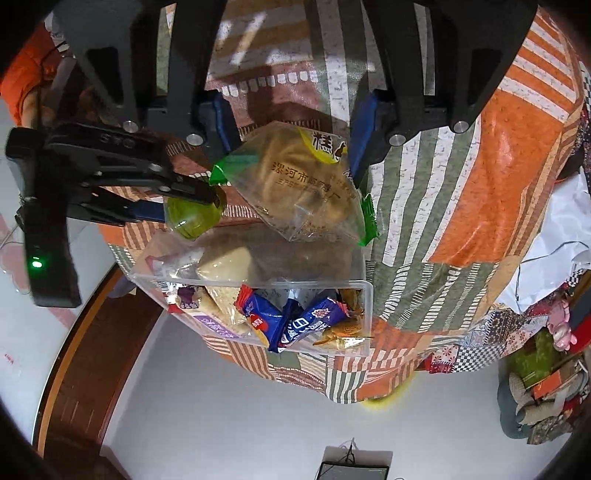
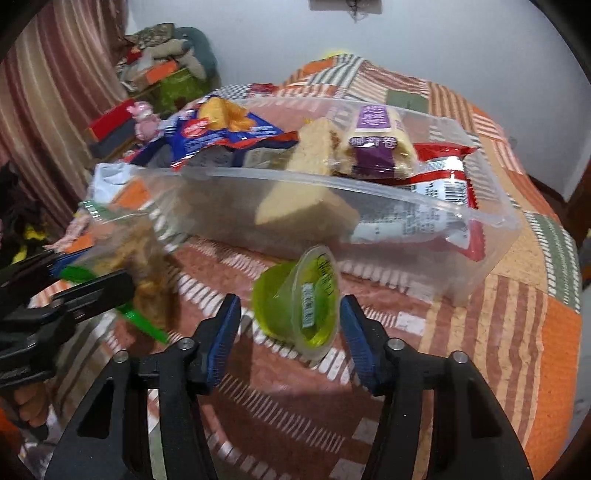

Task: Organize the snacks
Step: 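Grasp the green-trimmed cookie bag with the left tool while the right tool grasps the green jelly cup, then carry the cookie bag and jelly cup into the clear box and release both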

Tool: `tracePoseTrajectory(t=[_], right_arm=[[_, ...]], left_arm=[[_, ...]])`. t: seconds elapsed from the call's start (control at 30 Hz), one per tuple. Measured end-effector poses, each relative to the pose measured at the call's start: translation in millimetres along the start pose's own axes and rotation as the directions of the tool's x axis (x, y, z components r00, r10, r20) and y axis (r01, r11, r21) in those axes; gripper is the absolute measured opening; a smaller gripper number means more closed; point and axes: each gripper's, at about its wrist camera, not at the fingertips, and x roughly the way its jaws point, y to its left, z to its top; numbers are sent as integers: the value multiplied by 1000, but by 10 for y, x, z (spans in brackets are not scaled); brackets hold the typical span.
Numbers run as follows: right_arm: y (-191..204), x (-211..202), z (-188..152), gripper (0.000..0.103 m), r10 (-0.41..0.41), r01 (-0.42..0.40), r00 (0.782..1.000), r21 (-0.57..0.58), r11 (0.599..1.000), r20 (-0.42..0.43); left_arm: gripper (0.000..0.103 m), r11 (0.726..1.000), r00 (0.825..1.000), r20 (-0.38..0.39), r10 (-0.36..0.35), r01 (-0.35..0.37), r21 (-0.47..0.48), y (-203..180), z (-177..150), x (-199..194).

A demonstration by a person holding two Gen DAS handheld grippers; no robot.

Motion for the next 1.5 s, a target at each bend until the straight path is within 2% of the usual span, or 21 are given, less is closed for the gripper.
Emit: tracePoseTrajectory(t=[0.2, 0.37, 0.67, 1.1, 1.5], right_arm=[[-34, 45, 22, 45, -8, 8, 1000, 26, 1000, -2], [-45, -53, 6, 42, 0, -2, 999, 54, 999, 39], [-51, -321, -52, 41, -2, -6, 994, 73, 997, 106], [-303, -875, -45, 41, -36, 6, 968, 123, 992, 247], [-535, -986, 88, 42, -61, 18, 947, 138, 990, 315]], left_arm=[[53, 999, 999, -3, -34, 34, -5, 17, -38, 3], [53, 999, 999, 7, -48, 48, -11, 28, -46, -34], [53, 999, 998, 48, -35, 34, 23, -92, 32, -234], [53, 995, 989, 144, -23, 8, 103, -489, 358, -519], [53, 989, 984, 171, -46, 21, 149, -788, 625, -419]])
